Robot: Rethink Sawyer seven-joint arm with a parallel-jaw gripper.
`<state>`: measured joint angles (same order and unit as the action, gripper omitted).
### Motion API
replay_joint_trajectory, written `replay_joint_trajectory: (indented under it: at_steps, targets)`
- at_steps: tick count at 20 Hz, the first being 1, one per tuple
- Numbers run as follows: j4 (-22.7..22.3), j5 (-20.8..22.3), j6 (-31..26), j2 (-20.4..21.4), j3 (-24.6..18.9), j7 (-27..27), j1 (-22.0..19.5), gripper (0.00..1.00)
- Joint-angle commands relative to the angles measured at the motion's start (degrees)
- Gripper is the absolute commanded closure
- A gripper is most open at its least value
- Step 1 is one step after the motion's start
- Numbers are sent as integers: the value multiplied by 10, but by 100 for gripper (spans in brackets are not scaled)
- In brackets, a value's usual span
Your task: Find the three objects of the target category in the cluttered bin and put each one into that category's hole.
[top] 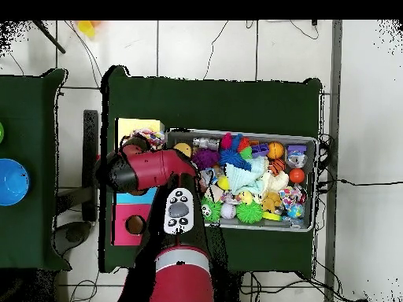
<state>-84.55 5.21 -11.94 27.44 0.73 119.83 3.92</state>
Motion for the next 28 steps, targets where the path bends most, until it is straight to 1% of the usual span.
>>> replay_joint_trajectory:
  at_steps: [1, 3, 5, 10, 20, 23, 28]
  targets:
    - [-38, -11, -26, -17, -28, 66, -4, 100]
    - [-50, -13, -49, 8, -26, 62, -5, 100]
    - [-52, -14, -53, 13, -28, 61, -6, 100]
    - [-46, -13, -45, 3, -33, 58, -11, 100]
    - [-42, -19, -51, 5, -35, 60, -10, 100]
    - [-49, -25, -72, 26, -27, 64, -2, 100]
    - [-62, -30, -136, 77, -22, 53, 2, 100]
